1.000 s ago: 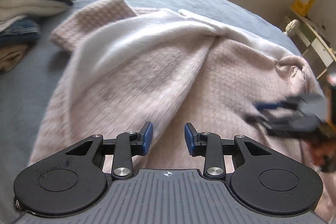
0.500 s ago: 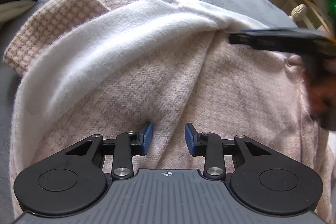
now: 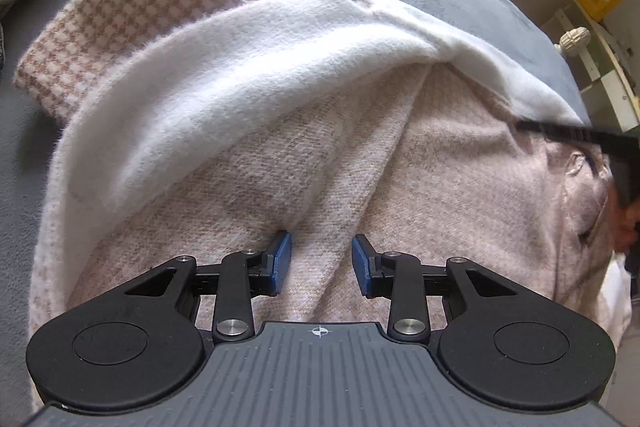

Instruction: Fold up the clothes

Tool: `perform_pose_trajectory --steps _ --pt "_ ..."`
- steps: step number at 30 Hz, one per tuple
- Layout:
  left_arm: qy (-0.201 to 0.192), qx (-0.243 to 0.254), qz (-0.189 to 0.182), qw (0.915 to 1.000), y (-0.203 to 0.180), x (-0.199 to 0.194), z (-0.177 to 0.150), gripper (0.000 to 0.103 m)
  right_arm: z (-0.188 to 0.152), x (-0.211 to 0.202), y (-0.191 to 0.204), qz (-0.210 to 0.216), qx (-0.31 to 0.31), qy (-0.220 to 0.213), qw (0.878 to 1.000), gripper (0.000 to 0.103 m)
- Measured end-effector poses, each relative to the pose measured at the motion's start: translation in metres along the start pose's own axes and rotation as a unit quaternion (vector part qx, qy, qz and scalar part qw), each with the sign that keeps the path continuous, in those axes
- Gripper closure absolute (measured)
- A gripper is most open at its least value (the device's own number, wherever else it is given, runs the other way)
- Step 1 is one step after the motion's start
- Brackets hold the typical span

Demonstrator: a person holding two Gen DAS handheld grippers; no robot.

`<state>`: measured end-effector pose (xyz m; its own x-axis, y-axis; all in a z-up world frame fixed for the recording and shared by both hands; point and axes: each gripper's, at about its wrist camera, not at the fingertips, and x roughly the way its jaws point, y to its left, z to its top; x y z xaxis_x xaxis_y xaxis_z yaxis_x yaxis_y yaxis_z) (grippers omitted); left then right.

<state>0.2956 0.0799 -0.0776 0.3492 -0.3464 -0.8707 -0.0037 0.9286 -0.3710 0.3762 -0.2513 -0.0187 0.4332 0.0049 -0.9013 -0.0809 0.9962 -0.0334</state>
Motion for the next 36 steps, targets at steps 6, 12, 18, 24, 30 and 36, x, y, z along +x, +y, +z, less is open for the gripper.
perform_pose_trajectory --steps 6,12,18,24,30,36 --pt "0.009 0.000 0.003 1.0000 0.013 -0.029 -0.020 0.070 0.035 0.027 0.022 0.027 0.068 -0.006 0.997 0.063" --pt "0.024 -0.024 -0.003 0.9994 0.045 -0.089 -0.064 0.068 0.052 0.027 0.035 0.062 0.125 -0.011 0.990 0.061" --pt "0.037 -0.020 0.053 0.9977 0.075 -0.135 -0.098 0.068 -0.002 -0.057 0.049 0.177 0.158 -0.008 0.971 0.057" --pt "0.047 0.001 0.067 0.9966 0.090 -0.132 -0.105 0.059 -0.035 -0.075 0.143 0.274 0.139 0.031 0.951 0.049" --pt "0.089 0.005 0.040 0.9952 0.090 -0.108 -0.127 0.054 -0.049 -0.054 0.222 0.328 0.142 0.099 0.929 0.044" --pt "0.096 0.020 0.053 0.9938 0.092 -0.109 -0.148 0.054 -0.078 -0.047 0.281 0.296 0.056 0.159 0.940 0.043"
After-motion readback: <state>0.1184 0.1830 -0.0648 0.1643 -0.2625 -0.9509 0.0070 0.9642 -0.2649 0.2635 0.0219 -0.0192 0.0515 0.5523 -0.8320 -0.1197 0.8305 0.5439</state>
